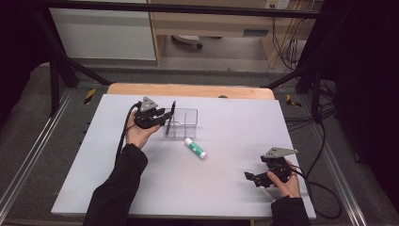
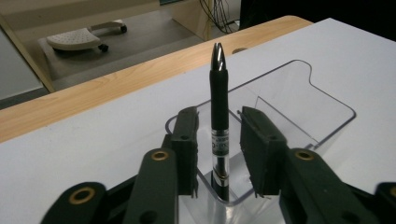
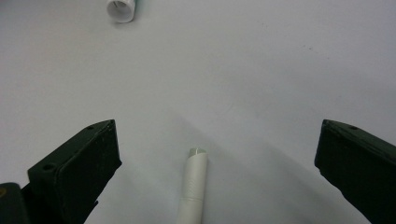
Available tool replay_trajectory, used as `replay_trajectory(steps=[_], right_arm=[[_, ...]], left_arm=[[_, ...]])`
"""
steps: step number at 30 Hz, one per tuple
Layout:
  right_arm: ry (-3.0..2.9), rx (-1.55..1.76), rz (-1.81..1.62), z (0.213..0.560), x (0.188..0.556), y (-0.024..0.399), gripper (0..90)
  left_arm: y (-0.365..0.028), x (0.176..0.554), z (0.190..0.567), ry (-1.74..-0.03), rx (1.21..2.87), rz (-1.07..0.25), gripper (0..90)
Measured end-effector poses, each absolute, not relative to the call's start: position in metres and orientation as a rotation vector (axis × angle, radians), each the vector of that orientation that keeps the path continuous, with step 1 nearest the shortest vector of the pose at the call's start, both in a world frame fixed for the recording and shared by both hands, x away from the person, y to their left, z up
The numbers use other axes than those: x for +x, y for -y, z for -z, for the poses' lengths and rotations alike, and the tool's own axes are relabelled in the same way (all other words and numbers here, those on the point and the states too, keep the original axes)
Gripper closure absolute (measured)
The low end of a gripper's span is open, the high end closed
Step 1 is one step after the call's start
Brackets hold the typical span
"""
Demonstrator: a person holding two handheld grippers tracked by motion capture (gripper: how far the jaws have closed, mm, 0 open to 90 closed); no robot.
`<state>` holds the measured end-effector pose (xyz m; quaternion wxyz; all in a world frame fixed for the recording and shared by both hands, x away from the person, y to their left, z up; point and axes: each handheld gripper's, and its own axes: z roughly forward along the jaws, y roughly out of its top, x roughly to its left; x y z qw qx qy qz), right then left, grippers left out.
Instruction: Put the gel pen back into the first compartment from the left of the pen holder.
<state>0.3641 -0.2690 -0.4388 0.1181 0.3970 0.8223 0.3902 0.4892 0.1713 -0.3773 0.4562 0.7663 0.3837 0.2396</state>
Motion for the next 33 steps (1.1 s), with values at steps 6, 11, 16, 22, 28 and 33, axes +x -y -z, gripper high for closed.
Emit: replay_trajectory(steps=[6,11,16,22,28,33], right_arm=[[-2.402,1.163,-1.148,0.438,0.364,0.27,0.6],[-2.401,1.162,-1.147,0.438,0.364,0.27,0.6],[-2.399,1.165,-1.147,0.436,0.363,0.27,0.6],[-2.407,1.169,-1.135,0.436,0.363,0.268,0.6],[-2.41,1.177,-1.134,0.435,0.363,0.268,0.6],[-2.416,1.185,-1.11,0.437,0.364,0.267,0.6]], left_arm=[[-0.179,0.477,0.369,-0.926,1.942,-0.561,49.3],[-0.187,0.463,0.366,-0.912,1.989,-0.555,34.7],[-0.195,0.449,0.372,-0.915,2.006,-0.545,23.6],[-0.204,0.435,0.387,-0.953,2.021,-0.559,13.6],[-0.215,0.42,0.399,-0.962,2.034,-0.569,8.6],[-0.222,0.407,0.412,-0.969,2.033,-0.55,5.4]])
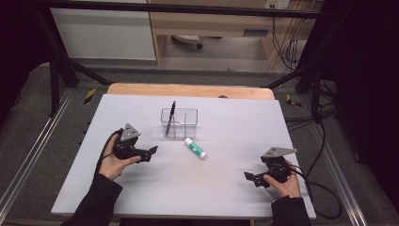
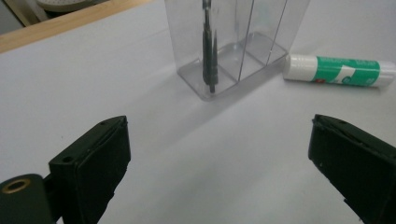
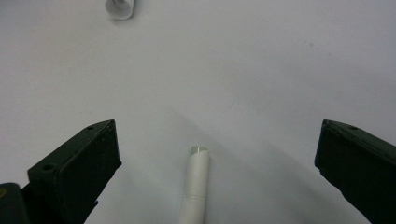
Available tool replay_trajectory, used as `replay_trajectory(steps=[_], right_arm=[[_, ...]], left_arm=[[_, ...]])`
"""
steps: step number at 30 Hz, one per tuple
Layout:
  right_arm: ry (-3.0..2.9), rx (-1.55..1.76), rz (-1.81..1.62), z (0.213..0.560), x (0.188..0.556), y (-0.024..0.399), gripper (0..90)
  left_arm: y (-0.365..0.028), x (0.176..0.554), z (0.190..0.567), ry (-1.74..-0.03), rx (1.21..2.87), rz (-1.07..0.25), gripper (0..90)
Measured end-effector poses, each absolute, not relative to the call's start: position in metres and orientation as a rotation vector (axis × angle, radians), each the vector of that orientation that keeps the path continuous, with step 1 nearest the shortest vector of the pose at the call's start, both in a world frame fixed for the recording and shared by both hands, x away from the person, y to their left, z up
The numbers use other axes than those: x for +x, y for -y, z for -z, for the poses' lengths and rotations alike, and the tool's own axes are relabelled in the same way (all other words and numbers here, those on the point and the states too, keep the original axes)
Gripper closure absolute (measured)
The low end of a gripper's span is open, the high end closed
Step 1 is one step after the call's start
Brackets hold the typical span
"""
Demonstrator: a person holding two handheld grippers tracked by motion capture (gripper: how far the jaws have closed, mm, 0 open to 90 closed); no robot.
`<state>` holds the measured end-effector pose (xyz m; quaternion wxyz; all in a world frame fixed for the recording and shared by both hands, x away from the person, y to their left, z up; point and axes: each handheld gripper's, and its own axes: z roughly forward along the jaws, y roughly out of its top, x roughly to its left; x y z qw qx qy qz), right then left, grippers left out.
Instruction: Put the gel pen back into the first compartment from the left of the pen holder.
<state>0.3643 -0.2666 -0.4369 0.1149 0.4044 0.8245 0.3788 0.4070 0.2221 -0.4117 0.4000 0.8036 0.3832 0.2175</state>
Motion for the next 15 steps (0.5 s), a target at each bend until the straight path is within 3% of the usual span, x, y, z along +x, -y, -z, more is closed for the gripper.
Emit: replay_trajectory(steps=[15], right_arm=[[-2.433,1.215,-1.013,0.433,0.358,0.267,0.7]], left_arm=[[-0.253,0.38,0.439,-0.993,2.055,-0.54,4.9]])
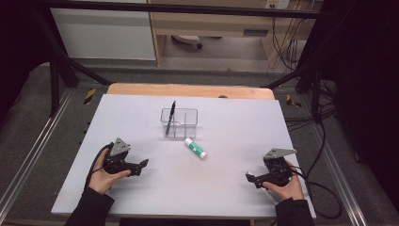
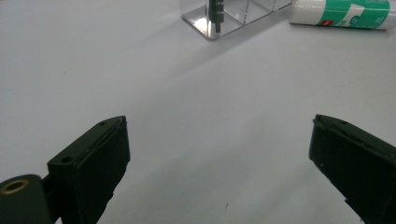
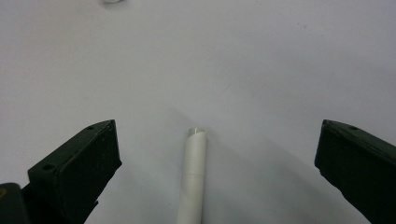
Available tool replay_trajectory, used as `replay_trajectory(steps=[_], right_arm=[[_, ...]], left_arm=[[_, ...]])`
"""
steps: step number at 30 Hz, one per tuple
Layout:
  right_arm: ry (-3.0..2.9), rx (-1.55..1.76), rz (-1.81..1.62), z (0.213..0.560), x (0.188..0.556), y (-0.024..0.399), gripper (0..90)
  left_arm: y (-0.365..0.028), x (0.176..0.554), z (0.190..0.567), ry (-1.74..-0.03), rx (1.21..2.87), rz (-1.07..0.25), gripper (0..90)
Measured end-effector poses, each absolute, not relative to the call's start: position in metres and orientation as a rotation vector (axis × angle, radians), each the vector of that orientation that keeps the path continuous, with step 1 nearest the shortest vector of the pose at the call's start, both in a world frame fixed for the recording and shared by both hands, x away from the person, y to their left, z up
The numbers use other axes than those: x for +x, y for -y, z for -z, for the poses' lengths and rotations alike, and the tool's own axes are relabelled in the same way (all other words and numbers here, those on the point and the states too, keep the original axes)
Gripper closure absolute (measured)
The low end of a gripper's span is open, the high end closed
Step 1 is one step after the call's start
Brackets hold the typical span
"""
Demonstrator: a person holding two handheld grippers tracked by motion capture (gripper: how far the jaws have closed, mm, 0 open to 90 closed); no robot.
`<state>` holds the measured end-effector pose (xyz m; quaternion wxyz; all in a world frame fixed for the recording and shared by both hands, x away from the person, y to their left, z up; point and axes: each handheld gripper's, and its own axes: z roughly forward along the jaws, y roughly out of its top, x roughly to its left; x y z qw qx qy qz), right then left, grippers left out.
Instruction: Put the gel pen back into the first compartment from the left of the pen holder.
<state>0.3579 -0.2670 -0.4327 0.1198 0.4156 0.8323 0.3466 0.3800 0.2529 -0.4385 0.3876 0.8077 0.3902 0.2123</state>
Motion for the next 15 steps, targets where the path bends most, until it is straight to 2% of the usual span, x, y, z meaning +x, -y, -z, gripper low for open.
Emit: replay_trajectory(steps=[15], right_arm=[[-2.423,1.245,-0.921,0.432,0.339,0.274,4.5]], left_arm=[[-0.264,0.371,0.446,-1.008,2.042,-0.539,4.9]])
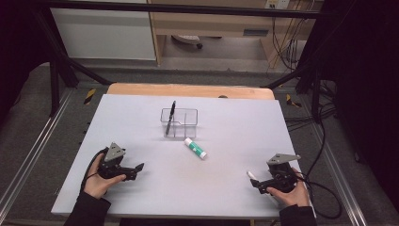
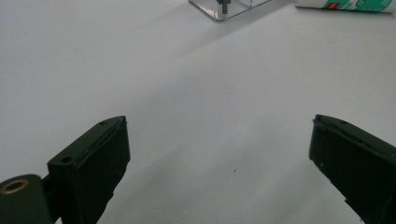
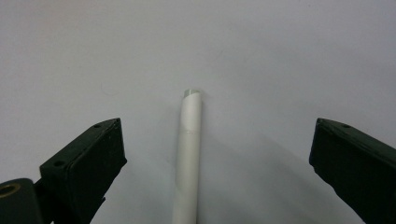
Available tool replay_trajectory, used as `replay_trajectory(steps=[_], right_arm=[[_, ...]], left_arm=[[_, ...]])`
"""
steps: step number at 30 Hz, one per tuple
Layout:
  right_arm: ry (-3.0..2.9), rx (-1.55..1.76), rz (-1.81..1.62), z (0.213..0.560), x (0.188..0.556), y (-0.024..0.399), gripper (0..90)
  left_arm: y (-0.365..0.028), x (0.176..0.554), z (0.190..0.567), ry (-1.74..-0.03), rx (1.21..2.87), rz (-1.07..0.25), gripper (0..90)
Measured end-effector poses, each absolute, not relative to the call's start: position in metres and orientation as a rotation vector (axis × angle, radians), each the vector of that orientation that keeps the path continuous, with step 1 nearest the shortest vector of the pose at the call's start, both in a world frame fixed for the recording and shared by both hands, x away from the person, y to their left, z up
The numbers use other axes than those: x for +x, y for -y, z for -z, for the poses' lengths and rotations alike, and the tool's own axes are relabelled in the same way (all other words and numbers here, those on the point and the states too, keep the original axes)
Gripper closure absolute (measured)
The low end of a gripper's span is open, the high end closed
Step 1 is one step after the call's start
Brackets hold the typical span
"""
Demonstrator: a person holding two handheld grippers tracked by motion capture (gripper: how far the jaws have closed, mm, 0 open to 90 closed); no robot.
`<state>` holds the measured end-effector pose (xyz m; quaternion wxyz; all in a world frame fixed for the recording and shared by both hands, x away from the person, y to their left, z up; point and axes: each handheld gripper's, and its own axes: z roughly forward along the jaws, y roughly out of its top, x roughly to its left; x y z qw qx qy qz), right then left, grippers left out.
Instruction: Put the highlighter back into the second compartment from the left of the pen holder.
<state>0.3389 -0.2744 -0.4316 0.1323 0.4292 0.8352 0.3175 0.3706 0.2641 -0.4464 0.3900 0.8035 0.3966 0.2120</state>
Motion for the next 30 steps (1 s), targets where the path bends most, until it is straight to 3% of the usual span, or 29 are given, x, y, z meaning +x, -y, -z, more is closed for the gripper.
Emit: replay_trajectory(steps=[9,24,30], right_arm=[[-2.441,1.275,-0.918,0.433,0.33,0.281,16.3],[-2.465,1.303,-0.944,0.433,0.315,0.285,49.6],[-2.471,1.304,-0.917,0.433,0.308,0.285,55.6]], left_arm=[[-0.267,0.368,0.447,-1.012,2.039,-0.539,4.9],[-0.269,0.368,0.449,-1.025,2.037,-0.537,4.9],[-0.27,0.368,0.448,-1.027,2.032,-0.536,4.9]])
